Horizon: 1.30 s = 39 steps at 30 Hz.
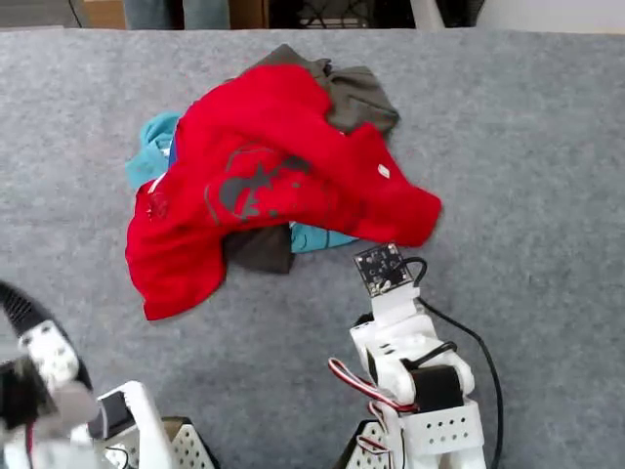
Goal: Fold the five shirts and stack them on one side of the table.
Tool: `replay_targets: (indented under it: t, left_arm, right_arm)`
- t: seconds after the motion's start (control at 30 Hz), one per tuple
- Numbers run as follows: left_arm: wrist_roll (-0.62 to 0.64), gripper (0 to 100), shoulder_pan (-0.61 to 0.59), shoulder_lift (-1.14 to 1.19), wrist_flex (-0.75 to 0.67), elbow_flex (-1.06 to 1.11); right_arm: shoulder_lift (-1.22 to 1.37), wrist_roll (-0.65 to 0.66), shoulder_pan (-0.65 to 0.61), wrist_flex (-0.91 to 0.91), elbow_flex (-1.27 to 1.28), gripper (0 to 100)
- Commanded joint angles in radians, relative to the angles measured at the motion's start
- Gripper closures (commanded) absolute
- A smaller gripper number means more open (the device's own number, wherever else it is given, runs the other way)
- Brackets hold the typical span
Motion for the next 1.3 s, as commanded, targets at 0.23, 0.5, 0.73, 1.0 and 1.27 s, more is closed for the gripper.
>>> replay_targets:
  t: [0.23,0.5,0.73,1.0,1.27]
  left_arm:
    - [-0.066,87,0.122,0.187,-0.041,0.378]
    - [0.080,80,0.352,0.519,-0.121,0.375]
    - [0.264,80,0.544,0.875,-0.316,0.369]
    - [0.311,81,0.541,1.221,-0.574,0.369]
    - [0.190,97,0.539,1.470,-0.661,0.371]
  right_arm:
    - [-0.077,-0.008,-0.009,0.003,-0.007,98.3]
    - [-0.077,-0.008,-0.009,0.003,-0.007,98.3]
    - [-0.077,-0.008,-0.009,0.003,-0.007,98.3]
    - [-0.077,-0.008,-0.009,0.003,-0.007,98.3]
    - [-0.077,-0.008,-0.009,0.003,-0.007,98.3]
